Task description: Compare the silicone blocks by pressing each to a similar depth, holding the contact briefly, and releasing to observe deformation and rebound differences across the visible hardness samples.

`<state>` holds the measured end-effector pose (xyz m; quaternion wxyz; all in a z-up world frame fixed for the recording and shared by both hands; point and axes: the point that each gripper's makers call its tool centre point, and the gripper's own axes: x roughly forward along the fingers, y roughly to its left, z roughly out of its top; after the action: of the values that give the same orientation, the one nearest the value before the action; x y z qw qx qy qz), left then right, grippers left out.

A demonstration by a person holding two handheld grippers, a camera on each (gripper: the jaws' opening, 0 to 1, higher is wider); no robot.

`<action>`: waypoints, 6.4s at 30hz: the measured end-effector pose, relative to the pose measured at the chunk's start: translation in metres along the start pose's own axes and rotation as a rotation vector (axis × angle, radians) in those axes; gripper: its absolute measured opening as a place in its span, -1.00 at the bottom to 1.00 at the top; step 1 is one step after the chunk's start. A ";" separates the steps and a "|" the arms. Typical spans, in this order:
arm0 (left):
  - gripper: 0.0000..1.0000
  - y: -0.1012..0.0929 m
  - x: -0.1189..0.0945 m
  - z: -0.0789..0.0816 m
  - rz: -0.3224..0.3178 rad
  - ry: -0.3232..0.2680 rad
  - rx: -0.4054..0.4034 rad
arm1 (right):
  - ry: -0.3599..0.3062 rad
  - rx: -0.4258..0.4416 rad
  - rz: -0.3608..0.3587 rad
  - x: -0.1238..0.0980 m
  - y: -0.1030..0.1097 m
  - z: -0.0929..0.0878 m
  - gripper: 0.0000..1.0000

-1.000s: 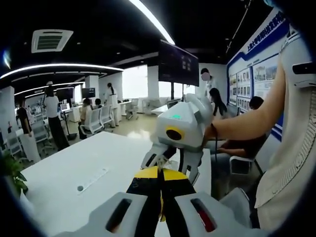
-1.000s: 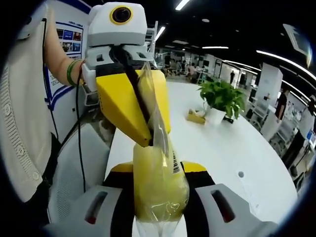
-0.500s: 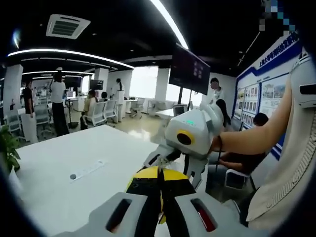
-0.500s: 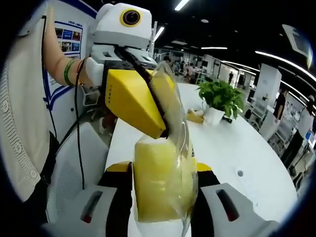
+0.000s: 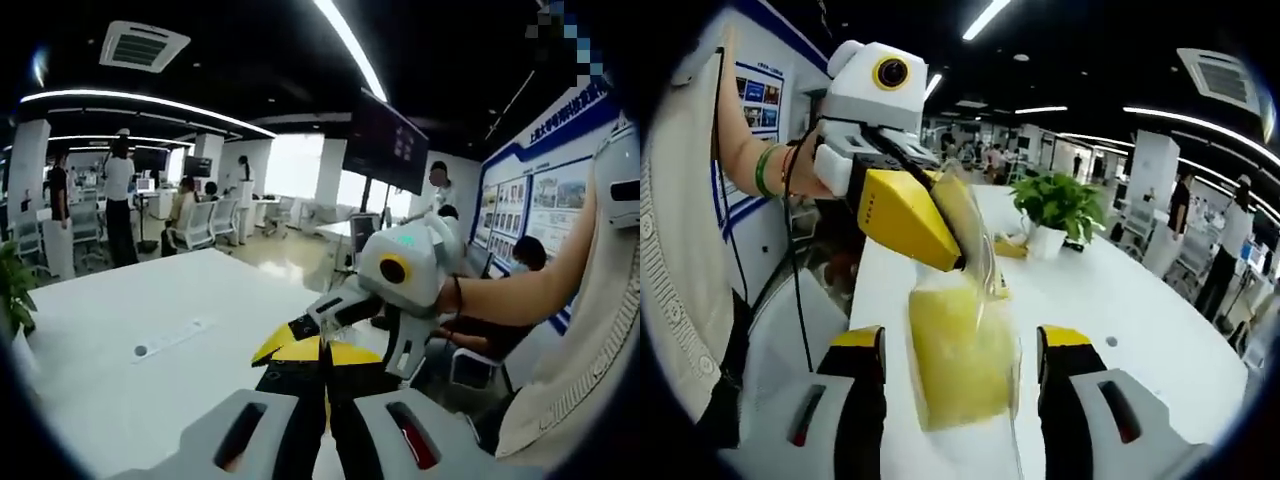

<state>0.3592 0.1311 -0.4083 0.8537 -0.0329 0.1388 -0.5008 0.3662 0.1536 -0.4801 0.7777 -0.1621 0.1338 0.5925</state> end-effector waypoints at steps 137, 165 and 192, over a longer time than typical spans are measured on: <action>-0.11 0.168 0.130 -0.205 0.490 0.319 -0.182 | -0.177 0.601 -0.419 -0.110 -0.035 -0.140 0.29; 0.07 0.051 -0.074 -0.114 0.441 -0.121 -0.086 | -0.340 0.556 -0.366 -0.106 0.060 -0.085 0.71; 0.48 0.023 -0.140 -0.142 0.397 -0.156 -0.167 | -0.300 0.561 -0.457 -0.105 0.074 -0.094 0.76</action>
<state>0.2755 0.2753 -0.5201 0.9380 -0.1142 0.1170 -0.3057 0.2661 0.0407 -0.5307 0.9147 0.1197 0.1358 0.3614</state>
